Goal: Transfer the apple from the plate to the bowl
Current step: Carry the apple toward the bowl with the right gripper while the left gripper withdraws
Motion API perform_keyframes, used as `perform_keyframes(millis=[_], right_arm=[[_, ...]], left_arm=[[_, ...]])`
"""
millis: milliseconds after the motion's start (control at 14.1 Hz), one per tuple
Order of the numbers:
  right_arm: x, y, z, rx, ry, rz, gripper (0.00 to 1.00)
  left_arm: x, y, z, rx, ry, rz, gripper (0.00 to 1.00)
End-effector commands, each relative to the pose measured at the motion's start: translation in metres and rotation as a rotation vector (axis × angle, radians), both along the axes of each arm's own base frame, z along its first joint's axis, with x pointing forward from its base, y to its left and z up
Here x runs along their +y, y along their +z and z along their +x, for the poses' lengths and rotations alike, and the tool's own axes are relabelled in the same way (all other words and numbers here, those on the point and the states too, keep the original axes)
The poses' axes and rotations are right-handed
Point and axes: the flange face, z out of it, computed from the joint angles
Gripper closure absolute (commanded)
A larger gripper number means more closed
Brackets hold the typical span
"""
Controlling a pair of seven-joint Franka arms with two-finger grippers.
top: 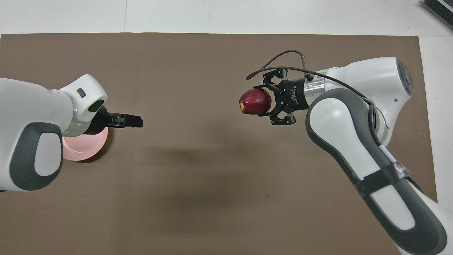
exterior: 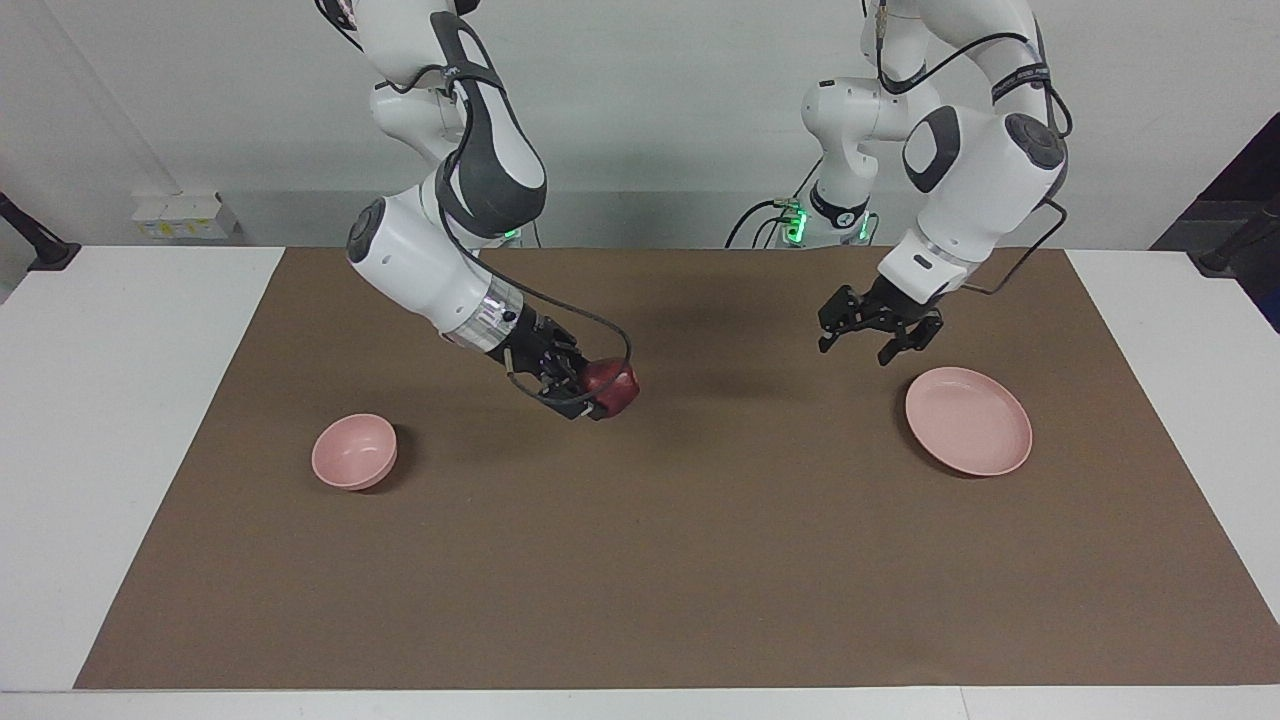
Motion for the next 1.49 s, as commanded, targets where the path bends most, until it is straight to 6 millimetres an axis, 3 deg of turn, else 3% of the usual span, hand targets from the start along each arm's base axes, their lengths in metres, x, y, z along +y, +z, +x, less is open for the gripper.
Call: perform_keyframes(millis=[0, 142, 498, 711, 853, 1067, 1209, 1422], right_arm=[[-0.032, 0.028, 0.010, -0.021, 0.053, -0.104, 1.00], [-0.061, 0.045, 0.018, -0.029, 0.090, -0.178, 1.00], [-0.109, 0.046, 0.022, -0.113, 0.275, -0.307, 1.00], [-0.134, 0.045, 0.025, -0.193, 0.439, -0.402, 1.00], [-0.158, 0.038, 0.026, -0.228, 0.530, -0.455, 1.00], [-0.192, 0.034, 0.031, -0.304, 0.712, -0.587, 1.00], [-0.220, 0.017, 0.036, -0.345, 0.803, -0.670, 1.00], [-0.242, -0.013, 0.046, -0.368, 0.876, -0.709, 1.00]], left_arm=[[0.025, 0.019, 0.012, -0.032, -0.071, 0.100, 0.00], [0.037, 0.050, 0.019, -0.059, -0.084, 0.164, 0.00], [0.055, 0.143, 0.014, -0.039, -0.074, 0.168, 0.00], [0.066, 0.178, 0.008, -0.007, -0.082, 0.223, 0.00], [0.068, 0.195, 0.004, 0.014, -0.091, 0.241, 0.00], [0.080, 0.205, 0.002, 0.044, -0.074, 0.245, 0.00], [0.080, 0.207, 0.000, 0.052, -0.075, 0.248, 0.00], [0.086, 0.211, -0.002, 0.041, -0.061, 0.236, 0.00]])
